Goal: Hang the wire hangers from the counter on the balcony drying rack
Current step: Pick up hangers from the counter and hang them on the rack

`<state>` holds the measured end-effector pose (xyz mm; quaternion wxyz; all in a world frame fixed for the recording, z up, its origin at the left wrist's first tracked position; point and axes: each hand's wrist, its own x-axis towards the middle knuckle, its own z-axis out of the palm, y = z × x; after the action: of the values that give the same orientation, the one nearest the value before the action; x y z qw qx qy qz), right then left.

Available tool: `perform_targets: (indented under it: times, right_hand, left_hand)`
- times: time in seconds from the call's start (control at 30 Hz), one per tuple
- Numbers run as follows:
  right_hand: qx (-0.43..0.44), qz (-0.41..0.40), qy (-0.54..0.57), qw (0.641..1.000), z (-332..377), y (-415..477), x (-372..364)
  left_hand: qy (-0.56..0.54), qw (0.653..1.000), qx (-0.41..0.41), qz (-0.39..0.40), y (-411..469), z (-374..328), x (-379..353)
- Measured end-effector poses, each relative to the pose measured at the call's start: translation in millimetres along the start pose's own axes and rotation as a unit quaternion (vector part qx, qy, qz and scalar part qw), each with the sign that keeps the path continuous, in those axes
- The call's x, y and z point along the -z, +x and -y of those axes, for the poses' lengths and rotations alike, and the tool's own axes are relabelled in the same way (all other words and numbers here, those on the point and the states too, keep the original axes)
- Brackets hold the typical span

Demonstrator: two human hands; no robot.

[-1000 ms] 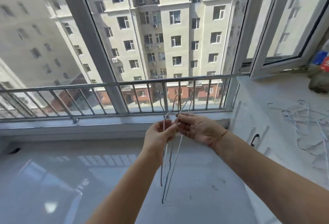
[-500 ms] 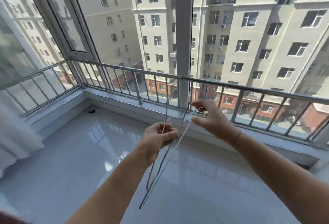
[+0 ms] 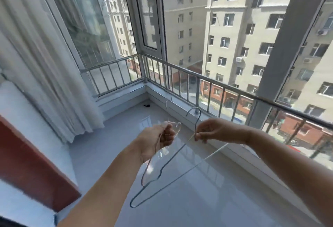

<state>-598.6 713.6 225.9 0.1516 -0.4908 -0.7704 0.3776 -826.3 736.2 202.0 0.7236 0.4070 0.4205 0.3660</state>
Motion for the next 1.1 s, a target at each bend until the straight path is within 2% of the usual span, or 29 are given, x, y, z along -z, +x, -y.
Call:
perform_targets:
  times: [0.13,0.33,0.43,0.77,1.1]
  right_hand:
    - [0.010,0.010,0.018,1.000,1.2,64.8,14.0]
    - [0.021,-0.038,0.046,0.998,3.0,169.9,21.0]
    - [0.007,-0.045,0.058,0.997,7.5,226.2,23.8]
    - [-0.034,-0.074,0.093,0.992,48.0,401.7,44.4]
    - [-0.086,-0.105,0.107,0.985,37.2,539.9,80.6]
  left_hand:
    - [-0.038,0.995,-0.030,-0.090,33.0,-39.1,64.8]
    - [-0.031,0.971,-0.101,-0.216,76.8,-97.2,165.6]
    - [-0.037,0.958,-0.133,-0.253,104.9,-127.7,216.0]
    - [-0.009,0.938,-0.205,-0.280,196.9,-251.5,335.7]
    - [0.021,0.927,-0.253,-0.276,311.1,-337.1,404.6]
